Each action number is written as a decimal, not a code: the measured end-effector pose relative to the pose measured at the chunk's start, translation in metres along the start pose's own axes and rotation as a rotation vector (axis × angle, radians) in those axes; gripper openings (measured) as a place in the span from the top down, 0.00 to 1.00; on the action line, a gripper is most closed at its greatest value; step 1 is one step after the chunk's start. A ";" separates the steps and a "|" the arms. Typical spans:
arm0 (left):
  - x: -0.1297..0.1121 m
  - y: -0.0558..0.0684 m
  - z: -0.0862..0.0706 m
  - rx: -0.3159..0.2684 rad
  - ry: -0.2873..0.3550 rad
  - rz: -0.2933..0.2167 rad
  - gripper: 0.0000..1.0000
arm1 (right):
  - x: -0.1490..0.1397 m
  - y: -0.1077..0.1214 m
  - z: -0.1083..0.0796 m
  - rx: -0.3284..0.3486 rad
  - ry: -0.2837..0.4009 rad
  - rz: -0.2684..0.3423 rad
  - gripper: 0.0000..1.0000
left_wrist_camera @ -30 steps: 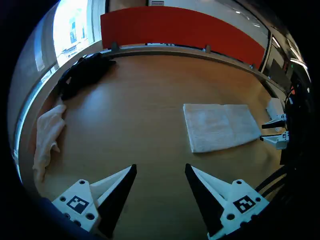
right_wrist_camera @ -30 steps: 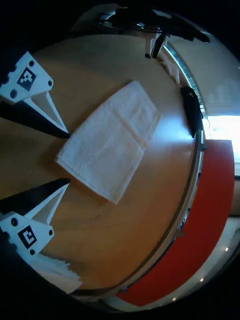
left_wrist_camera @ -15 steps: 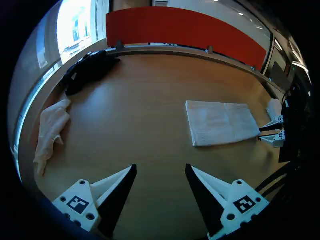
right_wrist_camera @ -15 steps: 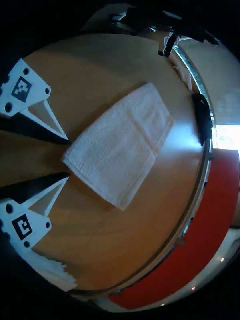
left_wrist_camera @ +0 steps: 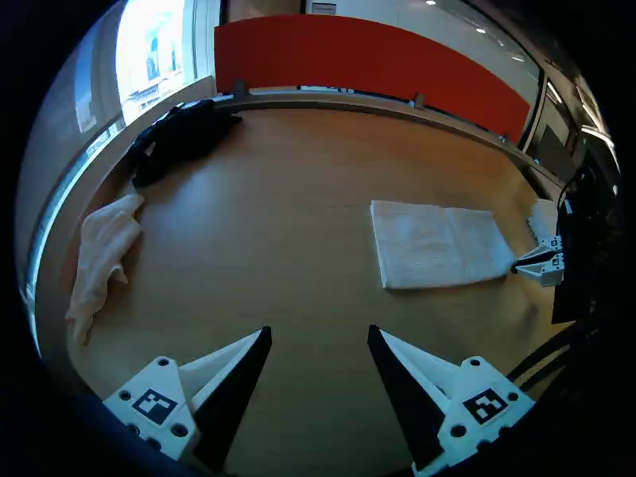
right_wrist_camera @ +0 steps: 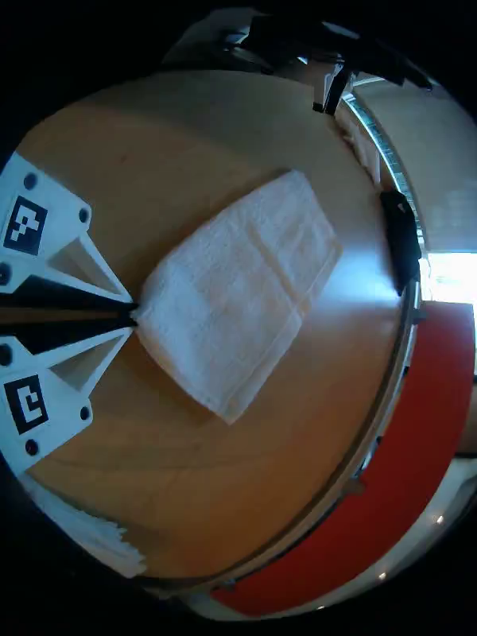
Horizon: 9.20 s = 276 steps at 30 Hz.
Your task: Fold towel
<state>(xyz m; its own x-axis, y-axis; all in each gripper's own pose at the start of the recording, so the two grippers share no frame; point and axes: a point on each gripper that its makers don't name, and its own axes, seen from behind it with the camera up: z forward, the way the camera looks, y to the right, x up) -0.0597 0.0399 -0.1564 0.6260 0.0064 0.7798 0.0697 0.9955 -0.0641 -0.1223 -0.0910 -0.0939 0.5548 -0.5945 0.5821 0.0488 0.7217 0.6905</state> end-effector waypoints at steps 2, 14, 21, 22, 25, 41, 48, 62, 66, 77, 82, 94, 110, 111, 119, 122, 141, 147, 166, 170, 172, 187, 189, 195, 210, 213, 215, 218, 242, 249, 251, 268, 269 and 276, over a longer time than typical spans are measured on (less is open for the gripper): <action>0.001 0.000 -0.001 -0.003 0.003 -0.004 0.10 | 0.006 0.001 -0.002 -0.009 0.005 -0.013 0.95; 0.001 -0.001 -0.005 -0.006 0.014 -0.034 0.10 | 0.089 -0.002 -0.017 -0.026 0.091 -0.116 0.95; -0.004 -0.004 -0.009 -0.009 0.016 -0.069 0.10 | 0.148 -0.019 -0.019 -0.013 0.144 -0.252 0.95; -0.005 -0.004 -0.009 -0.009 0.017 -0.073 0.10 | 0.154 -0.022 -0.018 -0.008 0.147 -0.270 0.95; -0.007 -0.005 -0.011 -0.008 0.018 -0.083 0.10 | 0.168 -0.032 -0.013 0.008 0.150 -0.322 0.95; -0.018 -0.001 -0.021 -0.011 0.021 -0.146 0.11 | 0.195 -0.112 0.043 0.151 0.111 -0.533 0.95; -0.022 0.001 -0.023 -0.013 0.018 -0.172 0.10 | 0.183 -0.149 0.076 0.238 0.084 -0.516 0.95; -0.017 0.005 -0.019 -0.021 0.019 -0.176 0.11 | 0.180 -0.137 0.071 0.239 0.102 -0.375 0.20; -0.017 0.006 -0.018 -0.022 0.018 -0.171 0.11 | 0.174 -0.128 0.064 0.220 0.108 -0.326 0.15; -0.014 0.006 -0.017 -0.021 0.020 -0.166 0.11 | 0.135 -0.110 0.050 0.165 0.078 -0.236 0.15; -0.012 0.007 -0.016 -0.024 0.021 -0.165 0.10 | 0.117 -0.104 0.048 0.138 0.057 -0.203 0.15; -0.013 0.010 -0.017 -0.028 0.020 -0.161 0.10 | 0.088 -0.096 0.053 0.090 0.009 -0.138 0.22; -0.013 0.012 -0.015 -0.031 0.013 -0.151 0.10 | 0.082 -0.107 0.057 0.109 0.012 -0.070 0.63; -0.013 0.012 -0.015 -0.030 0.013 -0.151 0.10 | 0.081 -0.108 0.057 0.111 0.012 -0.067 0.69; -0.012 0.010 -0.015 -0.027 0.014 -0.150 0.11 | 0.082 -0.106 0.056 0.108 0.022 -0.054 0.96; -0.012 0.010 -0.015 -0.027 0.013 -0.148 0.11 | 0.084 -0.103 0.054 0.103 0.026 -0.061 0.97; 0.013 0.025 -0.016 -0.066 0.052 -0.123 0.10 | 0.186 -0.057 -0.017 0.023 0.197 -0.159 0.97; 0.022 0.027 -0.019 -0.074 0.069 -0.118 0.11 | 0.217 -0.041 -0.049 -0.004 0.254 -0.162 0.97; 0.037 0.044 -0.018 -0.097 0.081 -0.099 0.10 | 0.209 0.043 -0.107 -0.101 0.282 -0.098 0.97; 0.039 0.047 -0.017 -0.099 0.079 -0.094 0.11 | 0.203 0.068 -0.119 -0.124 0.284 -0.074 0.97; 0.041 0.047 -0.016 -0.097 0.079 -0.092 0.11 | 0.198 0.081 -0.126 -0.135 0.283 -0.062 0.97; 0.051 0.054 -0.010 -0.078 0.075 -0.083 0.11 | 0.150 0.184 -0.172 -0.226 0.256 0.023 0.97; 0.052 0.056 -0.009 -0.078 0.073 -0.081 0.11 | 0.144 0.197 -0.179 -0.241 0.250 0.028 0.97; 0.054 0.065 -0.008 -0.078 0.068 -0.070 0.11 | 0.125 0.234 -0.196 -0.282 0.237 0.059 0.97; 0.059 0.081 -0.009 -0.076 0.067 -0.044 0.11 | 0.072 0.294 -0.225 -0.351 0.182 0.123 0.97; 0.060 0.084 -0.009 -0.079 0.066 -0.039 0.11 | 0.064 0.296 -0.226 -0.354 0.176 0.134 0.97; 0.061 0.086 -0.009 -0.082 0.066 -0.036 0.11 | 0.059 0.296 -0.227 -0.353 0.174 0.140 0.97; 0.061 0.089 -0.008 -0.085 0.065 -0.031 0.11 | 0.050 0.296 -0.228 -0.355 0.165 0.144 0.97; 0.065 0.100 -0.009 -0.096 0.063 -0.007 0.10 | 0.032 0.303 -0.231 -0.364 0.154 0.151 0.97; 0.065 0.099 -0.008 -0.094 0.060 -0.012 0.11 | 0.043 0.306 -0.229 -0.365 0.162 0.140 0.97; 0.066 0.098 -0.008 -0.093 0.061 -0.012 0.11 | 0.048 0.308 -0.228 -0.364 0.168 0.137 0.97; 0.066 0.094 -0.006 -0.079 0.056 -0.023 0.10 | 0.075 0.322 -0.222 -0.369 0.192 0.120 0.97; 0.066 0.094 -0.006 -0.079 0.056 -0.023 0.10 | 0.076 0.322 -0.222 -0.369 0.193 0.120 0.97; 0.068 0.096 -0.004 -0.080 0.054 -0.024 0.10 | 0.082 0.326 -0.221 -0.370 0.195 0.111 0.97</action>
<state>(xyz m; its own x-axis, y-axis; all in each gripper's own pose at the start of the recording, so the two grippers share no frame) -0.0074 0.1352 -0.1120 0.6641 -0.0242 0.7473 0.1454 0.9846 -0.0973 0.1223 0.1738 0.0843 0.7183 -0.4538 0.5275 0.2552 0.8771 0.4070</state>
